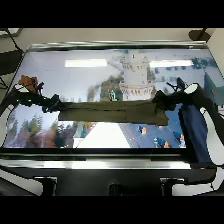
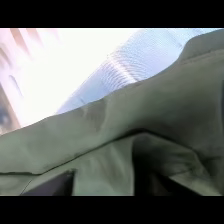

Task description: Fold the shirts.

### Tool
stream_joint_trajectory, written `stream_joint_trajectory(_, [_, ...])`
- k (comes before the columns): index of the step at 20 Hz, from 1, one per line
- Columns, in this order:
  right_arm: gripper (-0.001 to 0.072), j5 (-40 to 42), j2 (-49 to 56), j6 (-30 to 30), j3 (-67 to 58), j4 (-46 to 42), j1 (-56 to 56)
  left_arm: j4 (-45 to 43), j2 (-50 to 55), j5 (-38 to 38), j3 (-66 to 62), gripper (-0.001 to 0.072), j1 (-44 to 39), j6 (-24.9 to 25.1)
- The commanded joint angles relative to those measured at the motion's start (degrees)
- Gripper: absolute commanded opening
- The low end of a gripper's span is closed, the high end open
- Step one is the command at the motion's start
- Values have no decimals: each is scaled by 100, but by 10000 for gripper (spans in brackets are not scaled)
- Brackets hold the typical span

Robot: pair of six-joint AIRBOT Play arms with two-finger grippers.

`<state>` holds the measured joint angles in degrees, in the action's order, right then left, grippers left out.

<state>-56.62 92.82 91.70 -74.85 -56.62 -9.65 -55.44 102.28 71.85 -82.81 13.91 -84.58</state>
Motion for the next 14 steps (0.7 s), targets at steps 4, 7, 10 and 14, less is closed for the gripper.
stream_joint_trajectory(4, [699,-1121,-323,-579,-7,-564,-1019,-144,-479,422,-20,631,501,273])
stream_joint_trajectory(7, [712,-1355,-33,-669,2,-973,-1108,-131,-903,474,-17,627,715,271])
stream_joint_trajectory(10, [715,-1180,376,-761,2,-887,-1117,-131,-1346,702,-15,624,614,271])
stream_joint_trajectory(14, [716,-1139,697,-1436,0,229,-1117,-136,-1818,767,-15,623,332,275])
